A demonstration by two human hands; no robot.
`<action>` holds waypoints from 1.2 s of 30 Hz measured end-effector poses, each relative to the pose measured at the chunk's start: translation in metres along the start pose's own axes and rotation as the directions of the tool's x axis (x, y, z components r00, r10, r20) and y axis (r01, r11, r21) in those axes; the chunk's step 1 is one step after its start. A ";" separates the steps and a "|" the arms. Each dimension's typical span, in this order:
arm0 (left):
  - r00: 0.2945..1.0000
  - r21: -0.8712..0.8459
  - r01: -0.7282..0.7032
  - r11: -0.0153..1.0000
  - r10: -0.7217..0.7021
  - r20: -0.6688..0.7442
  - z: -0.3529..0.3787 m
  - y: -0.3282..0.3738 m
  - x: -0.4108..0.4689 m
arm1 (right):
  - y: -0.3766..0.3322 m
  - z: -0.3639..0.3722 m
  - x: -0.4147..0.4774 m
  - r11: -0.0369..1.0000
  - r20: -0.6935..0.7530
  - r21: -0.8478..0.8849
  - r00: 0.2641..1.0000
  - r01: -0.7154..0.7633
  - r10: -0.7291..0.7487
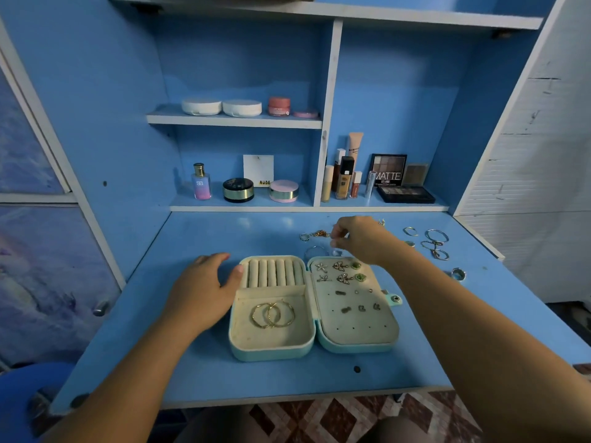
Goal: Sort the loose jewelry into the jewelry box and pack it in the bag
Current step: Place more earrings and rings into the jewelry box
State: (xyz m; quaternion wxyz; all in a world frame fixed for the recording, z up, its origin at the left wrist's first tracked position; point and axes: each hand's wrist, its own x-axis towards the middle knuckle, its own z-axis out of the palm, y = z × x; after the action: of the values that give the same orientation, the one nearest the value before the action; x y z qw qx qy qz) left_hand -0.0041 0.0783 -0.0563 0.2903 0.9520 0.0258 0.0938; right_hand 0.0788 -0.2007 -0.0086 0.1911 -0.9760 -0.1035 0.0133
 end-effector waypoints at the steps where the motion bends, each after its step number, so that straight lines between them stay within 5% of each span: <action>1: 1.000 0.020 -0.005 1.000 0.005 0.022 0.002 -0.001 0.002 | 0.000 0.002 0.003 0.999 0.058 -0.037 0.998 -0.001 0.004; 7: 0.992 0.193 -0.081 0.978 0.059 0.115 0.000 -0.039 0.007 | -0.007 0.011 0.026 0.977 0.179 -0.178 0.980 0.115 -0.083; 11: 0.991 0.281 -0.098 0.955 0.067 0.118 0.001 -0.044 0.006 | -0.014 0.016 0.036 0.988 0.203 -0.096 0.974 0.122 -0.101; 21: 0.995 0.289 -0.088 0.953 0.069 0.074 0.002 -0.042 0.005 | -0.027 0.017 0.040 0.954 0.311 -0.280 0.950 0.108 -0.016; 26: 0.995 0.270 -0.083 0.959 0.067 0.068 0.002 -0.043 0.005 | -0.027 -0.002 0.034 0.980 0.316 -0.166 0.947 0.110 -0.053; 29: 0.996 0.265 -0.083 0.961 0.069 0.061 0.002 -0.044 0.005 | -0.027 0.003 0.035 0.935 0.305 -0.292 0.946 0.202 -0.109; 36: 0.996 0.246 -0.086 0.965 0.078 0.042 0.002 -0.042 0.004 | -0.022 0.008 0.042 0.975 0.271 -0.174 0.958 0.140 -0.089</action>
State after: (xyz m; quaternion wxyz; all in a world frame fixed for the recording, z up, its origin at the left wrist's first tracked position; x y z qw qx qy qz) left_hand 0.0003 0.1123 -0.0805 0.1655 0.9824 -0.0067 0.0864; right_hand 0.1154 -0.1687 -0.0074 0.0817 -0.9718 -0.1852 0.1210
